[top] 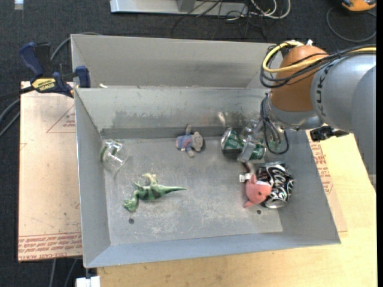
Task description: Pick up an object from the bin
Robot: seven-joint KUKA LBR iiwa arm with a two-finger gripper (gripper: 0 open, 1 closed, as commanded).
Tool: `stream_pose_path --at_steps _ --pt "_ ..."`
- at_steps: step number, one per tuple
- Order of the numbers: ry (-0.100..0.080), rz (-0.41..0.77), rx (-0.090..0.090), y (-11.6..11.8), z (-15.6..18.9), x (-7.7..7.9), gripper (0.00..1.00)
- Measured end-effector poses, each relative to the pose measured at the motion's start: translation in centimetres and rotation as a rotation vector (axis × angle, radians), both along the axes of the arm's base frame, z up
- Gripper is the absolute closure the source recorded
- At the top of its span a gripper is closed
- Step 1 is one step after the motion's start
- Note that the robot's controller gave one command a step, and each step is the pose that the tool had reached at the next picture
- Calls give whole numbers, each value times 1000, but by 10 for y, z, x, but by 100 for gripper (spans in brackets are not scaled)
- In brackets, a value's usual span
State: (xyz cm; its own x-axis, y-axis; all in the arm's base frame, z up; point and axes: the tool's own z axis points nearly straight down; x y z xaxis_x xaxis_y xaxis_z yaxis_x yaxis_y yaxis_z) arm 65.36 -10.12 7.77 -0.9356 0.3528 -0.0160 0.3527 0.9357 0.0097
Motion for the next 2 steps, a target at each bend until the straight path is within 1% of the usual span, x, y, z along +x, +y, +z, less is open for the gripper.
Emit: stream_pose_path --at_steps 1,2 --pt "0 -1 0 1 5 -2 100" --pt "-6 270 -6 24 112 -18 100"
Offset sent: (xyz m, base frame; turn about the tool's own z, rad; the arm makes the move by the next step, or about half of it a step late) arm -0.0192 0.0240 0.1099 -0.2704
